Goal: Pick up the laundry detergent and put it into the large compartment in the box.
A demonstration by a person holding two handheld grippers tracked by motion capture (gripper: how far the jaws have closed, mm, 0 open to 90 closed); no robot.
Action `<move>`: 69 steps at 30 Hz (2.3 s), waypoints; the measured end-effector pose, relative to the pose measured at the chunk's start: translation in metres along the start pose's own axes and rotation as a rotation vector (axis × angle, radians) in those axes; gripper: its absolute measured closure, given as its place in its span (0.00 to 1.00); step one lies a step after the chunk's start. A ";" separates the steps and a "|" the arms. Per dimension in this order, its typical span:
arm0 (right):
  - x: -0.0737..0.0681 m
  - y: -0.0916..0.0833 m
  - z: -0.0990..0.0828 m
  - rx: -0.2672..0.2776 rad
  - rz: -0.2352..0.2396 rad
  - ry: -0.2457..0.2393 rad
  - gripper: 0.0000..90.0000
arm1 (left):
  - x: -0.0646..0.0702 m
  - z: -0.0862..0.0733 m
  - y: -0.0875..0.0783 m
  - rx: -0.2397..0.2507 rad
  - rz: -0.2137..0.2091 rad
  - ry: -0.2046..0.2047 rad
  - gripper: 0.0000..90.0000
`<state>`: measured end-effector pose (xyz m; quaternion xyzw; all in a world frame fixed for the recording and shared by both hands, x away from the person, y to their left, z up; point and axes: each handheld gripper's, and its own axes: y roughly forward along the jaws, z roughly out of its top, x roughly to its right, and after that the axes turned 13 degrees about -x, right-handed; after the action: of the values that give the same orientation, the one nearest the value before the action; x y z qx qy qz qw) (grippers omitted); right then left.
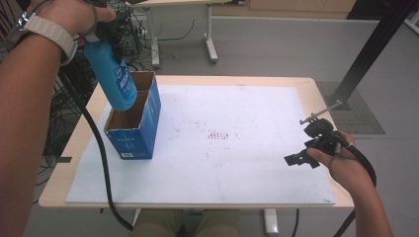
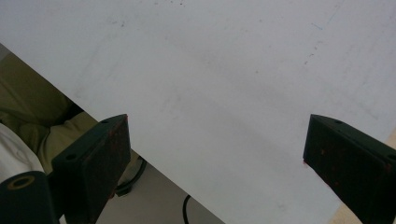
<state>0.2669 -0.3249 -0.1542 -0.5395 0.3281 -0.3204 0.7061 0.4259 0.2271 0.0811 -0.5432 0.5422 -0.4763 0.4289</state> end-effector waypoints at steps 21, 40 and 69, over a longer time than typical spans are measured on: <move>0.002 0.004 0.004 -0.004 0.005 0.003 0.08 | -0.011 0.012 0.016 0.006 0.021 -0.020 0.42; 0.004 0.010 0.006 -0.014 0.013 0.009 0.08 | -0.017 0.027 0.047 0.013 0.033 -0.024 0.42; 0.007 0.020 0.009 -0.032 0.030 0.022 0.08 | -0.015 0.054 0.112 0.010 0.040 0.014 0.42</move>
<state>0.2799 -0.3212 -0.1726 -0.5424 0.3490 -0.3102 0.6984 0.4595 0.2345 -0.0392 -0.5270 0.5535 -0.4741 0.4373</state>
